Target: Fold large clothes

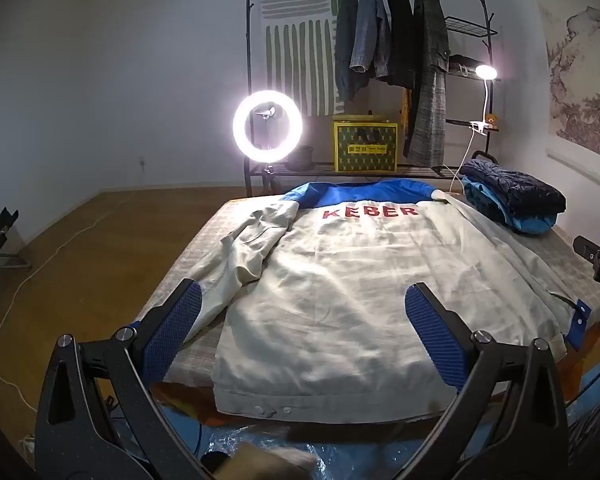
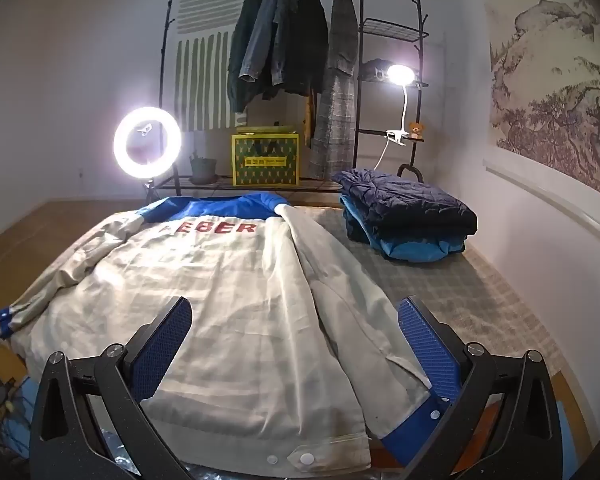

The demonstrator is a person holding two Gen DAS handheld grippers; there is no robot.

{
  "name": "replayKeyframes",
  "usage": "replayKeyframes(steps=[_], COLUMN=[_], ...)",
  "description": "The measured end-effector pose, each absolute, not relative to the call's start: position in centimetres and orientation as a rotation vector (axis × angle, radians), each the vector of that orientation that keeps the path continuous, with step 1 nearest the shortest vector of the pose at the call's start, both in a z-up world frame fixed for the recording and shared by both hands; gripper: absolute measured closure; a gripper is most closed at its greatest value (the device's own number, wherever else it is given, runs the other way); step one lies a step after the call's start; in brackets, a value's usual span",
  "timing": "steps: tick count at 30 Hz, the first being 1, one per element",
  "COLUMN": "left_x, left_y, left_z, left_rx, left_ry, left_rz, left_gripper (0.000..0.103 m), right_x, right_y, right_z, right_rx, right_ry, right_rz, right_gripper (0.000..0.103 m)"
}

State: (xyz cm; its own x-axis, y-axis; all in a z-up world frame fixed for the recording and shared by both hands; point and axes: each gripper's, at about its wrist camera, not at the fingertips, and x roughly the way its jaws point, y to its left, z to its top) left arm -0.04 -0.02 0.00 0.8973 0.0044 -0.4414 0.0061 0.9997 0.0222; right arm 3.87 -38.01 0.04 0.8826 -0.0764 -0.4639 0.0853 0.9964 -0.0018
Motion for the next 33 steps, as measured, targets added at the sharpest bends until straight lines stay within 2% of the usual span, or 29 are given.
replayKeyframes(steps=[33], left_x=[-0.4], left_y=[0.3], left_z=[0.7], left_rx=[0.036], left_ry=[0.439], left_rz=[0.001], left_gripper=[0.0], right_x=[3.9], right_y=[-37.3], right_z=[-0.4], right_rx=[0.022], right_ry=[0.488], right_rz=[-0.065], right_gripper=[0.0])
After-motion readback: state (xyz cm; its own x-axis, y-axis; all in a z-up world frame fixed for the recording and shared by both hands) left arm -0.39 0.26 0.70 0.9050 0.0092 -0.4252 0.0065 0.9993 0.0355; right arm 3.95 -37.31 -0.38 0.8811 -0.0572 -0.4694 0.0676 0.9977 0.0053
